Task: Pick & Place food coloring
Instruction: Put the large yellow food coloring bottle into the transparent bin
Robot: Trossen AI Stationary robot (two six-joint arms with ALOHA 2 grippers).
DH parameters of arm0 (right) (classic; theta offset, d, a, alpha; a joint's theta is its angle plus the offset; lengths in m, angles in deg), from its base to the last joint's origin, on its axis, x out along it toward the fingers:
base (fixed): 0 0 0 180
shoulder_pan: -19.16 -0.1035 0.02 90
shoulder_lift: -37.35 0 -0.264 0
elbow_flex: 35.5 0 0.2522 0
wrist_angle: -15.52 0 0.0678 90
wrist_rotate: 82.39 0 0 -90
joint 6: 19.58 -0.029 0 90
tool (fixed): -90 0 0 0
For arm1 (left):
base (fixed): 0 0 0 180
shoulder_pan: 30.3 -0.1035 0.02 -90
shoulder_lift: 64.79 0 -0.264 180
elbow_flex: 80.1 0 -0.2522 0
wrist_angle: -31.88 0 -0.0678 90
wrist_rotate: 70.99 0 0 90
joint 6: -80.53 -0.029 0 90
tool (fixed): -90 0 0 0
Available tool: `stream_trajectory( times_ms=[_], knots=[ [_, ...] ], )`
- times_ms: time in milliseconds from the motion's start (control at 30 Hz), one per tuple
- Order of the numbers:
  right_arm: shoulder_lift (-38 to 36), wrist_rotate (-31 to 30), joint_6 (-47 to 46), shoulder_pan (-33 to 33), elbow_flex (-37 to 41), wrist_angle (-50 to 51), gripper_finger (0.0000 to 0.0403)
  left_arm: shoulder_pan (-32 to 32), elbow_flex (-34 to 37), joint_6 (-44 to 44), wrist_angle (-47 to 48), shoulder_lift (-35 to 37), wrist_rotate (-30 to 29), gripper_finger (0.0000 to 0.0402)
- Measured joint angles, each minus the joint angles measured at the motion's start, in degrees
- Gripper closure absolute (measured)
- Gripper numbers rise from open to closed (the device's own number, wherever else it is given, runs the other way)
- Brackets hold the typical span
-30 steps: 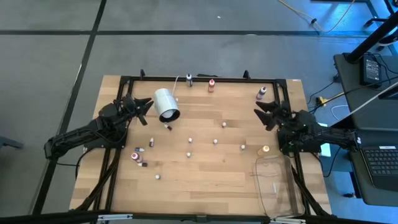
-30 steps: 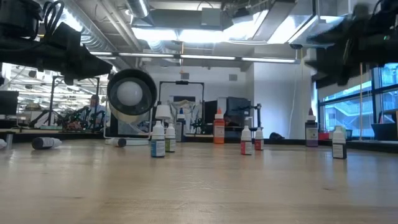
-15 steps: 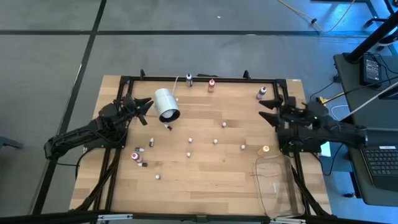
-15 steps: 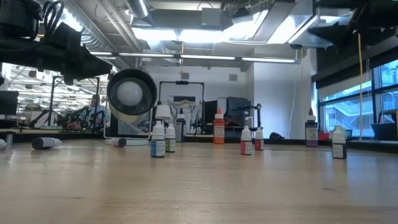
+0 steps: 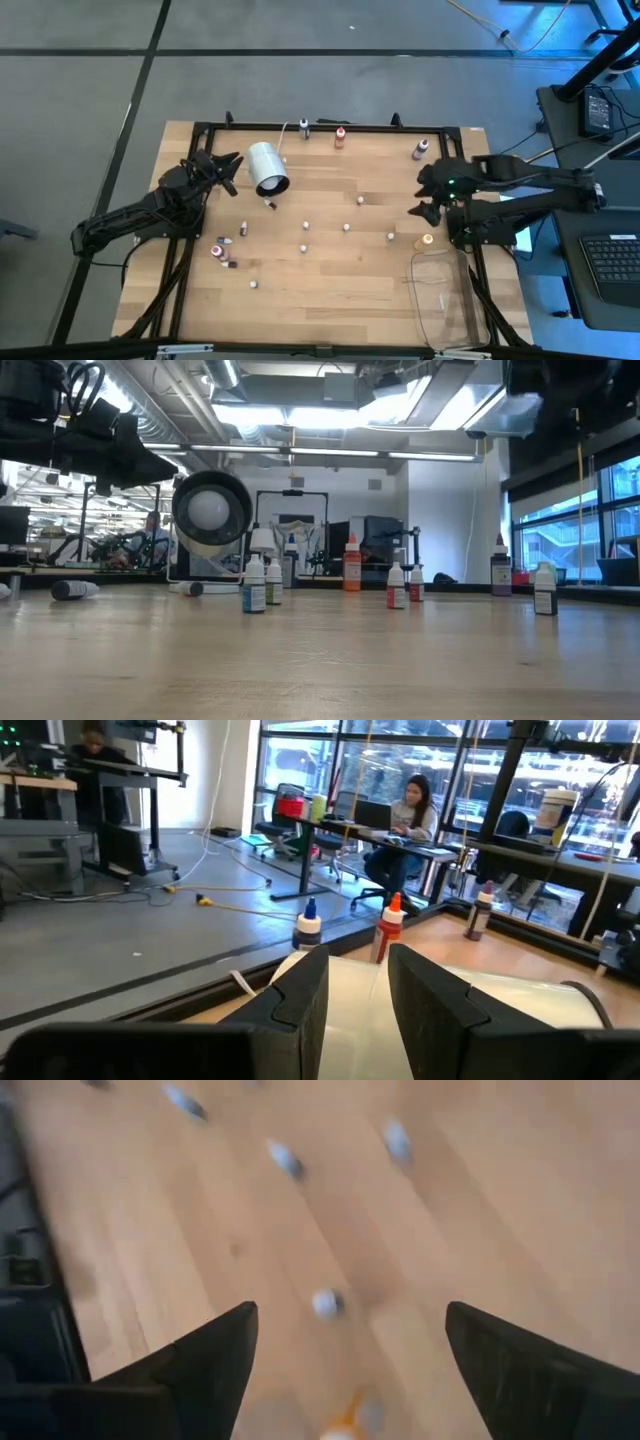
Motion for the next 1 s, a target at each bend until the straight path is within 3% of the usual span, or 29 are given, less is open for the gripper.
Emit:
stream_trajectory(
  times_ms=[200, 400, 1000],
  knots=[
    [7.89, 2.41, -21.51, -4.01, -2.57, 12.58, 0.0081, 0.02, 0.0, -0.8, 0.02, -0.01, 0.0, 0.0297],
    [12.44, 0.61, -32.52, -10.24, -1.79, 13.91, 0.0081, 0.0, 0.0, -0.8, 0.04, 0.0, 0.02, 0.0297],
    [22.87, -1.59, -47.44, -21.21, -1.1, 12.36, 0.0081, 0.0, 0.0, -0.81, 0.11, -0.02, 0.02, 0.0297]
  ],
)
